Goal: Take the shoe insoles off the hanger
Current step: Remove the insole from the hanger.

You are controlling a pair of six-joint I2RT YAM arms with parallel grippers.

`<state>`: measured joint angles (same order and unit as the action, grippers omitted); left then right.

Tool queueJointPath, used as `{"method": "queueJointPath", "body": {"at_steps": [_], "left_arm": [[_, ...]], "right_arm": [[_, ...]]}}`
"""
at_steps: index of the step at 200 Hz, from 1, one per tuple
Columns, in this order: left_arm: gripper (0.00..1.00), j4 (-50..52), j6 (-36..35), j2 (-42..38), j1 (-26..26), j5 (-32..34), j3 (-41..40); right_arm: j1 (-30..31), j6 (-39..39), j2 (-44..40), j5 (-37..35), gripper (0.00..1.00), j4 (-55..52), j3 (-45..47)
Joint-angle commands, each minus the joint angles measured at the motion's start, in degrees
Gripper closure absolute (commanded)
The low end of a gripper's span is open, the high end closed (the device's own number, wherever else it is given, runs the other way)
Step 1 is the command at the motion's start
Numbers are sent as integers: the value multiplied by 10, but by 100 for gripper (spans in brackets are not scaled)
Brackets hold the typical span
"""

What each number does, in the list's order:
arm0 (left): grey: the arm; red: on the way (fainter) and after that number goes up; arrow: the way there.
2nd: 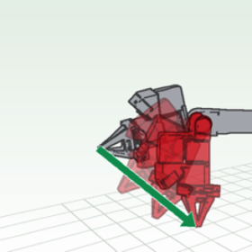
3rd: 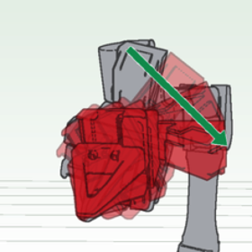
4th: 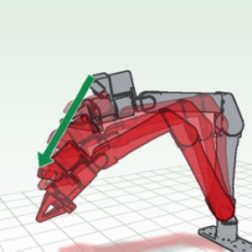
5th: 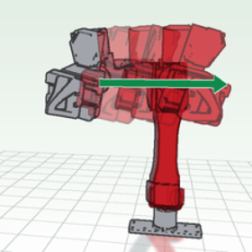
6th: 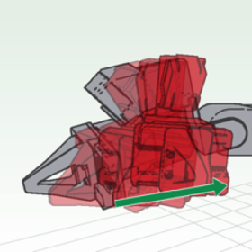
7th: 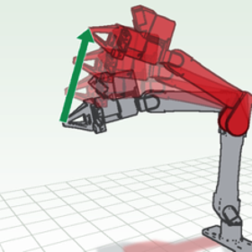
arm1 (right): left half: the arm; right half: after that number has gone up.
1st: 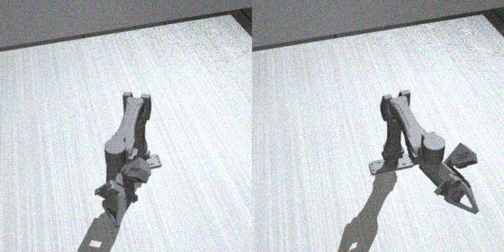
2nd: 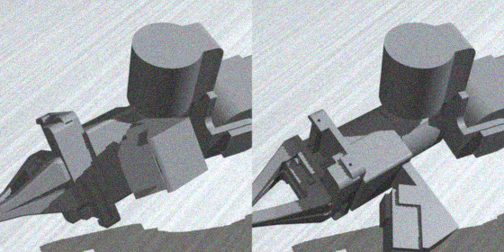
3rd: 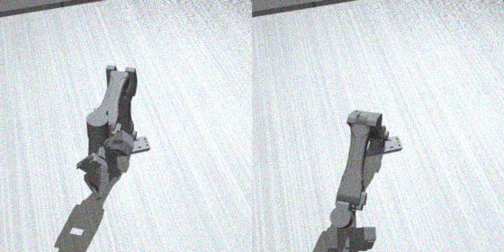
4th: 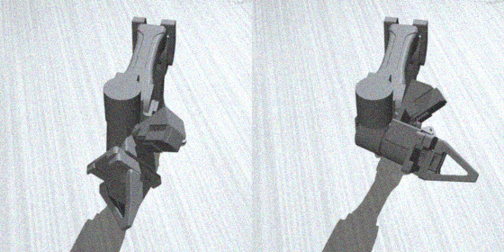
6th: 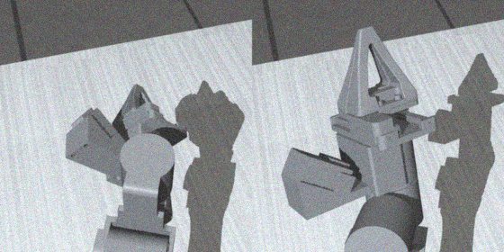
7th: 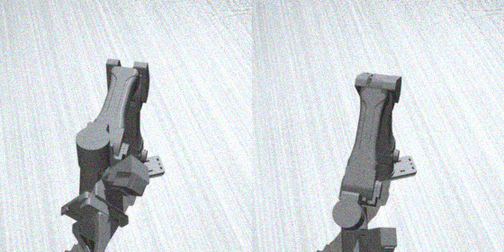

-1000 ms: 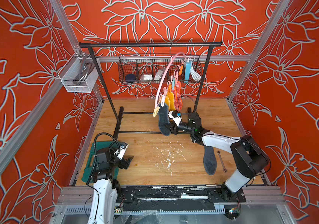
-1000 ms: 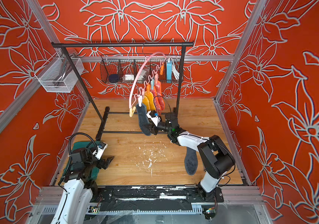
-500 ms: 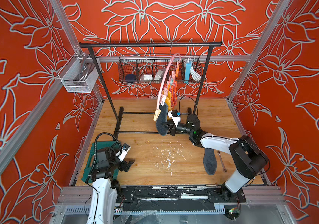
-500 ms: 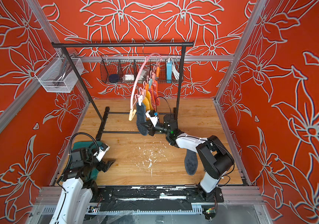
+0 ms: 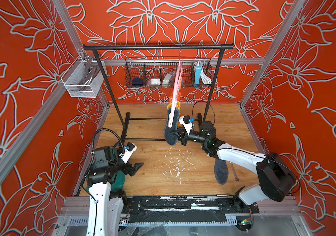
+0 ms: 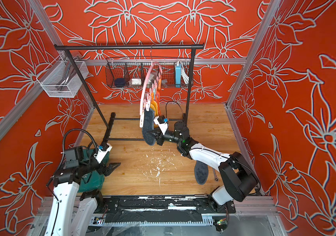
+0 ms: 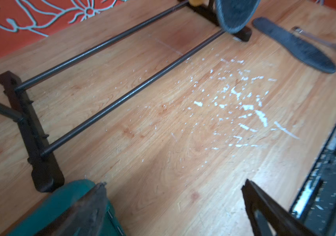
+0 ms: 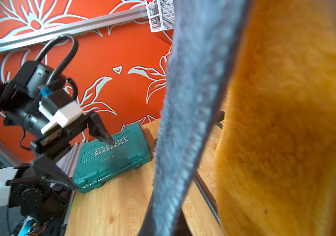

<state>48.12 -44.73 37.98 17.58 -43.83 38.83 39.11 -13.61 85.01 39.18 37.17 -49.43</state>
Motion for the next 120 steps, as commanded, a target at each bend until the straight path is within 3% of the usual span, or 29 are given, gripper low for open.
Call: {"method": "queueJointPath", "body": {"at_steps": [1, 47, 81, 120], "left_arm": [[2, 63, 33, 24, -8, -95, 48], [2, 64, 75, 53, -65, -146, 103], [2, 52, 88, 66, -133, -193, 125], [2, -1, 130, 109, -174, -279, 128]], "right_arm": [[7, 3, -36, 8, 100, -35, 3], [8, -1, -79, 18, 100, -76, 10], [9, -32, -94, 16, 100, -55, 21], [16, -97, -87, 24, 100, -1, 23]]}}
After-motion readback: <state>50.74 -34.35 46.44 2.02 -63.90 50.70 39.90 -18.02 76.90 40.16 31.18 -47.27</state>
